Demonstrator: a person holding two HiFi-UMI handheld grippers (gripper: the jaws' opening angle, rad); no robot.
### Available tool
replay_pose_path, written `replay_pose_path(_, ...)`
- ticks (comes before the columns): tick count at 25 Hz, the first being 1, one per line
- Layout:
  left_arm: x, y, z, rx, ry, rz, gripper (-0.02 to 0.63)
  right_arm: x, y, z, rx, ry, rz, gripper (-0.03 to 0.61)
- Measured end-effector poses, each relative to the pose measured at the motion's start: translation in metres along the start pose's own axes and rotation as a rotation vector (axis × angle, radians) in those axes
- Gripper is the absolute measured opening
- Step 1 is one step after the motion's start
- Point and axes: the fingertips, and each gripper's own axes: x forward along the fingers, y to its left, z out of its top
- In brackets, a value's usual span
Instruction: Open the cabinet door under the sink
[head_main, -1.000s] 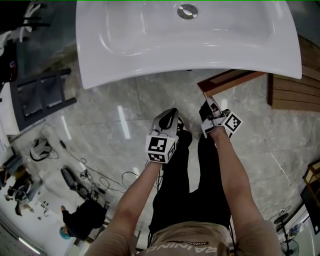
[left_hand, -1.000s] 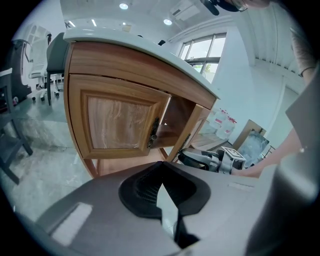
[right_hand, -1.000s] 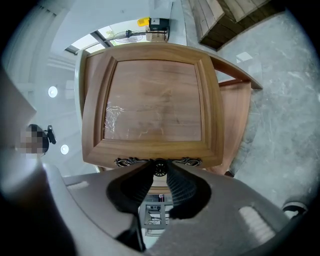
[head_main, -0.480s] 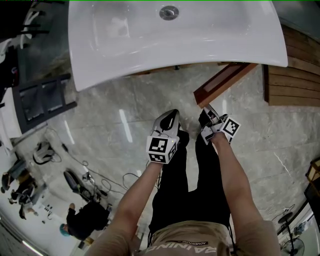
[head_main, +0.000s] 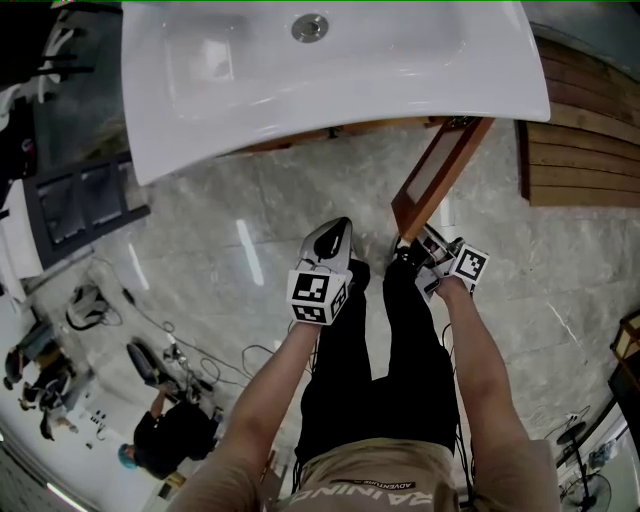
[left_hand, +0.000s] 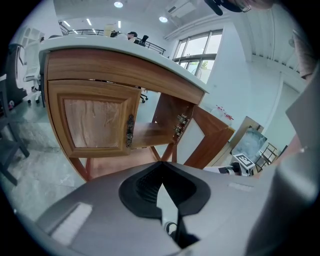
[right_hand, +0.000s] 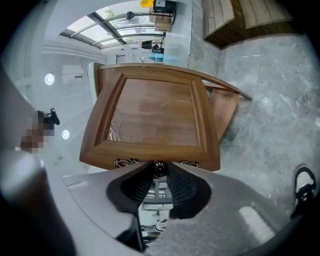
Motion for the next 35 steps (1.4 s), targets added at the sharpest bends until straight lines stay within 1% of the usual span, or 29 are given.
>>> replay_pose_path(3, 0.003, -0.011, 0.0, 0.0, 0.005, -0.006, 0.02, -0.014, -0.003, 0.001, -0.005, 0.021, -0.023, 0.086)
replay_pose_path(6, 0.004, -0.022, 0.004, 0.008, 0.008, -0.021, 0.02, -0.035, -0.006, 0.006, 0.004, -0.014, -0.045, 0.086)
replay_pose_path(8, 0.005, -0.029, 0.005, 0.016, 0.011, -0.03, 0.02, -0.052, -0.008, 0.013, -0.009, -0.034, -0.066, 0.086)
replay_pose_path(11, 0.009, -0.037, 0.004, 0.026, 0.019, -0.037, 0.02, -0.066, -0.013, 0.021, -0.037, -0.017, -0.097, 0.086)
replay_pose_path(13, 0.014, -0.047, 0.002, 0.031, 0.027, -0.045, 0.02, -0.078, -0.019, 0.027, -0.042, -0.006, -0.132, 0.086)
replay_pose_path(16, 0.022, -0.066, 0.002, 0.041, 0.041, -0.069, 0.02, -0.105, -0.027, 0.047, -0.052, -0.047, -0.182, 0.086)
replay_pose_path(18, 0.027, -0.076, 0.003, 0.048, 0.048, -0.085, 0.02, -0.122, -0.029, 0.065, -0.08, -0.066, -0.207, 0.087)
replay_pose_path(20, 0.031, -0.084, 0.004, 0.057, 0.054, -0.096, 0.02, -0.132, -0.029, 0.082, -0.09, -0.081, -0.217, 0.091)
replay_pose_path(22, 0.034, -0.089, 0.004, 0.065, 0.061, -0.102, 0.02, -0.137, -0.026, 0.09, -0.084, -0.083, -0.206, 0.091)
replay_pose_path(24, 0.034, -0.095, 0.004, 0.07, 0.066, -0.106, 0.02, -0.143, -0.025, 0.08, -0.08, -0.043, -0.202, 0.07)
replay_pose_path(25, 0.033, -0.097, 0.004, 0.072, 0.068, -0.108, 0.02, -0.146, -0.026, 0.071, -0.065, -0.022, -0.205, 0.041)
replay_pose_path(27, 0.031, -0.1, 0.005, 0.073, 0.068, -0.108, 0.02, -0.157, -0.032, 0.052, -0.059, 0.006, -0.248, 0.035)
replay_pose_path(29, 0.028, -0.101, 0.01, 0.069, 0.061, -0.106, 0.02, -0.168, -0.038, 0.036, -0.101, 0.024, -0.303, 0.002)
replay_pose_path(31, 0.023, -0.1, 0.013, 0.064, 0.056, -0.105, 0.02, -0.174, -0.038, 0.019, -0.114, 0.033, -0.327, 0.002)
replay_pose_path(33, 0.017, -0.098, 0.014, 0.062, 0.055, -0.105, 0.02, -0.174, -0.035, 0.001, -0.108, 0.048, -0.327, 0.002)
replay_pose_path(35, 0.014, -0.093, 0.013, 0.06, 0.057, -0.098, 0.02, -0.169, -0.032, -0.013, -0.123, 0.067, -0.33, 0.002)
